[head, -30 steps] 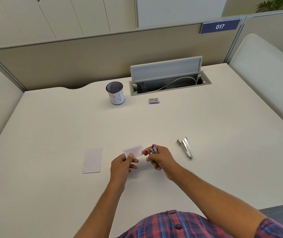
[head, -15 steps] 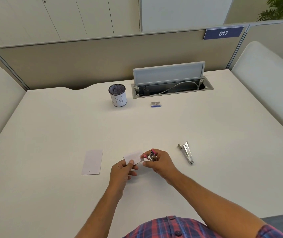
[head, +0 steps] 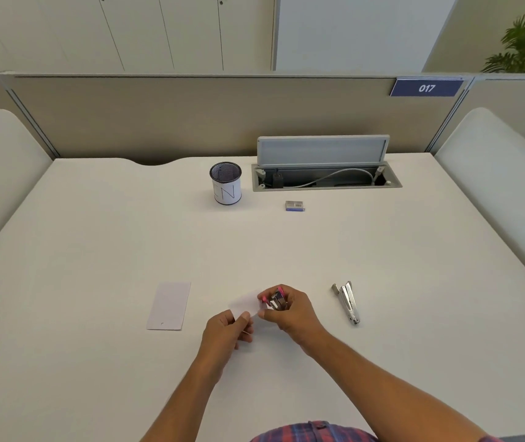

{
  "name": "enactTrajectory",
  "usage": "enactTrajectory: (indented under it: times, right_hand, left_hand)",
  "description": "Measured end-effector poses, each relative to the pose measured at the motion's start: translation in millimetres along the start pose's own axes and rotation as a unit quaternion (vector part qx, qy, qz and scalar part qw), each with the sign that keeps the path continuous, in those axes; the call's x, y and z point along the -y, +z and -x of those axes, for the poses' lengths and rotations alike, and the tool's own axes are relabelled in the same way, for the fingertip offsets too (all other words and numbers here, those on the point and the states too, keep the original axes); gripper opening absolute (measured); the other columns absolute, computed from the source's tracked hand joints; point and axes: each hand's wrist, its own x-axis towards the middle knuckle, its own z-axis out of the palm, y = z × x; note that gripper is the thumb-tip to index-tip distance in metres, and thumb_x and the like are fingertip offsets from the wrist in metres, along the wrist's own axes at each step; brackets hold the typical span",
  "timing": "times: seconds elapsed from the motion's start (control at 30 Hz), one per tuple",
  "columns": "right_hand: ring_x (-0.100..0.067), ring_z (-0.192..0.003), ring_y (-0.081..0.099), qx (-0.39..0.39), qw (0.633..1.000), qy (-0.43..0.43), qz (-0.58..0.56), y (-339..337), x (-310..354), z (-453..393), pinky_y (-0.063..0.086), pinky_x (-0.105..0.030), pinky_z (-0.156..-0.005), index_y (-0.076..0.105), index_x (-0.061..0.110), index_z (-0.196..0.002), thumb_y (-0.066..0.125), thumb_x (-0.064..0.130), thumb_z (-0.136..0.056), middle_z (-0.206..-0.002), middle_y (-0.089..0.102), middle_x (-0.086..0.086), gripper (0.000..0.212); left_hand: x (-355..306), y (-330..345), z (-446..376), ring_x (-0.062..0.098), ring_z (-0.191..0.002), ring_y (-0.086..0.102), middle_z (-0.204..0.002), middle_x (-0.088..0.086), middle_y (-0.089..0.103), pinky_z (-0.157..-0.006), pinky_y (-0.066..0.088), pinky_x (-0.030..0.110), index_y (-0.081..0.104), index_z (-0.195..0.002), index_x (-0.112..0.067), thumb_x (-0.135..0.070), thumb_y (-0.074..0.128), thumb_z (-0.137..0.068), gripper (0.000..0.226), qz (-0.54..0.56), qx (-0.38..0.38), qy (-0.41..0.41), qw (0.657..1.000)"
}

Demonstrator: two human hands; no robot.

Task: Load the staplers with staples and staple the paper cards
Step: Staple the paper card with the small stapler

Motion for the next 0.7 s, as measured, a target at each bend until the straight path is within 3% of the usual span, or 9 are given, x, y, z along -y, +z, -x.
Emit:
enactTrajectory:
  times: [0.1,0.2,0.3,0.47,0.57,0.7]
  right_hand:
    - [-0.001,-0.053,0.048,0.028,0.999,0.012,0.022,1.7,6.0,-9.2,0.038,-0.020,-0.050,0.075,0.009,-0.100,0.065,-0.015,-0.078,-0.069,0.065,0.017,0.034]
    - [0.002,-0.059,0.056,0.053,0.996,0.005,0.068,2.9,11.3,-14.2,0.043,-0.017,-0.054,0.075,0.007,-0.103,0.054,-0.018,-0.072,-0.079,0.072,0.015,0.045]
    - [-0.001,-0.079,0.066,0.056,0.993,-0.023,0.101,2.6,8.6,-17.7,0.050,-0.016,-0.072,0.077,0.012,-0.102,0.056,-0.011,-0.068,-0.094,0.077,0.008,0.046]
    - [-0.014,-0.098,0.073,0.064,0.991,-0.049,0.104,0.0,3.1,-21.9,0.057,-0.023,-0.087,0.078,0.013,-0.104,0.067,-0.009,-0.079,-0.103,0.079,0.003,0.035]
    - [-0.019,-0.097,0.074,0.054,0.993,-0.047,0.096,0.2,2.4,-23.7,0.060,-0.030,-0.090,0.078,0.015,-0.098,0.084,0.009,-0.081,-0.099,0.080,0.000,0.018]
    - [-0.009,-0.079,0.068,0.012,0.994,-0.012,0.109,-0.4,0.2,-29.5,0.057,-0.033,-0.086,0.077,0.019,-0.085,0.085,0.020,-0.079,-0.080,0.075,0.005,0.010]
  left_hand:
    - [0.2,-3.8,-0.5,0.017,-0.073,0.073,-0.078,0.004,0.077,-0.059,0.045,0.025,0.074,-0.091,-0.007,-0.024,0.062,-0.100,0.022,-0.016,0.006,-0.001,1.000]
    - [-1.4,-7.3,-0.9,0.015,-0.071,0.073,-0.080,0.007,0.077,-0.058,0.045,0.024,0.073,-0.091,-0.006,-0.021,0.062,-0.100,0.021,-0.008,0.012,-0.007,1.000]
    - [-2.4,-8.1,-1.3,0.017,-0.073,0.073,-0.084,0.010,0.078,-0.058,0.047,0.023,0.073,-0.092,-0.007,-0.022,0.061,-0.100,0.020,-0.006,0.021,-0.014,1.000]
    - [-4.2,-9.4,-2.7,0.018,-0.075,0.073,-0.084,0.006,0.078,-0.061,0.047,0.025,0.074,-0.095,-0.007,-0.023,0.061,-0.100,0.021,-0.010,0.036,-0.020,0.999]
    - [-6.4,-9.6,-3.0,0.018,-0.075,0.073,-0.087,0.006,0.078,-0.063,0.048,0.026,0.074,-0.097,-0.008,-0.027,0.061,-0.101,0.023,-0.013,0.041,-0.019,0.999]
    - [-11.4,-9.7,-3.8,0.019,-0.075,0.073,-0.090,0.006,0.078,-0.063,0.048,0.027,0.074,-0.096,-0.010,-0.039,0.062,-0.098,0.032,-0.005,0.043,-0.016,0.999]
